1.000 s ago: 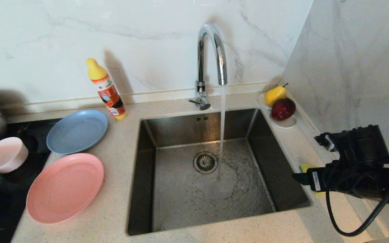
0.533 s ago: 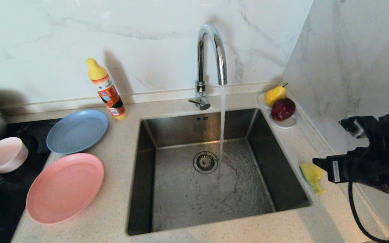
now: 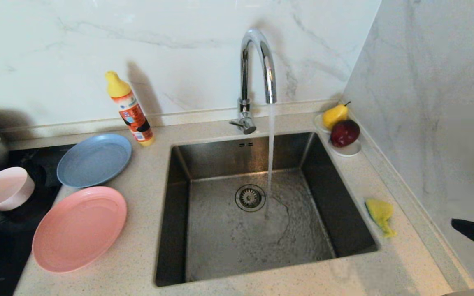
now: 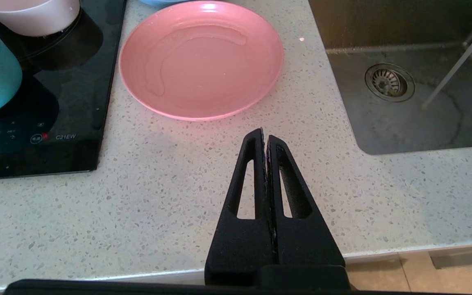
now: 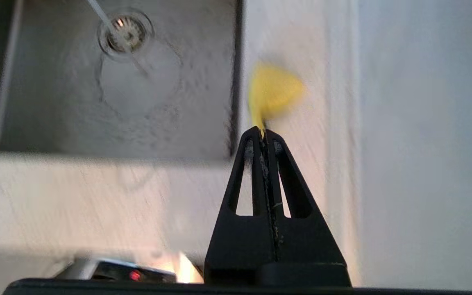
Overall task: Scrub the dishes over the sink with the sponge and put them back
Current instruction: Turn off the faucet
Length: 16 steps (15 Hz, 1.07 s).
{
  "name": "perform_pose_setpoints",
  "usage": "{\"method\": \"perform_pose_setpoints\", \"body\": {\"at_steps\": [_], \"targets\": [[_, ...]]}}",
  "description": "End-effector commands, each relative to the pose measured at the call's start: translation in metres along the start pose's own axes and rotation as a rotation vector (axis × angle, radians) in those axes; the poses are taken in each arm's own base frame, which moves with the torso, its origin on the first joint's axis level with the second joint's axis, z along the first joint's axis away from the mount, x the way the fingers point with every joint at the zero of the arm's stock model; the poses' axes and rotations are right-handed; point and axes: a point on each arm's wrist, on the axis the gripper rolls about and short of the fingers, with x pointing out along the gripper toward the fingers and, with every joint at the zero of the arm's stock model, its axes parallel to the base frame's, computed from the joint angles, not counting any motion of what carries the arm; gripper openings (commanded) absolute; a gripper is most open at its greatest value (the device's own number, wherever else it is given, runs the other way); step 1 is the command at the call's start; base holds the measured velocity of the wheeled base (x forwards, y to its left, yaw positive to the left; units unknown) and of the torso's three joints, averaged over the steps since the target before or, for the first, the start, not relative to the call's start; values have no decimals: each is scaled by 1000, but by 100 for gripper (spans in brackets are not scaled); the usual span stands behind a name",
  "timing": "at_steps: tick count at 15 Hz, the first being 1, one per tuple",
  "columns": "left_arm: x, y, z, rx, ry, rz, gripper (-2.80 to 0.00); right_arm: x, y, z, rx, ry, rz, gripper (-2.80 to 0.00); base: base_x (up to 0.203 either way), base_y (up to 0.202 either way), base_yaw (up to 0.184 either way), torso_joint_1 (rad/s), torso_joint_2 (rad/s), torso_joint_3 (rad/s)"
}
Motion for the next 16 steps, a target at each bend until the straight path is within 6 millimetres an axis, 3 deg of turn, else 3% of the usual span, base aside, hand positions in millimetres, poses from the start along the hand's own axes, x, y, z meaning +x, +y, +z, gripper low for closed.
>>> {"method": "perform_pose_setpoints", "body": {"at_steps": [1, 4, 6, 8, 12, 16], "targets": [[0, 0, 0, 1, 2, 0, -280, -50, -5, -37, -14, -143, -62, -280, 0, 0, 0, 0, 0, 0], [0, 0, 0, 1, 2, 1, -280, -76, -1, -91, -44, -234, -110, -280, 0, 0, 0, 0, 0, 0], [0, 0, 0, 1, 2, 1, -280, -73, 1, -125, -38, -199, -133, -280, 0, 0, 0, 0, 0, 0], [0, 0, 0, 1, 2, 0, -280, -73, 1, -136, 35, -149, -154, -280, 0, 0, 0, 0, 0, 0], [0, 0, 0, 1, 2, 0, -280, -88, 3, -153, 23, -256, -110, -280, 0, 0, 0, 0, 0, 0], [0, 0, 0, 1, 2, 0, -280, -90, 3, -154, 19, -304, -106, -280, 0, 0, 0, 0, 0, 0]]}}
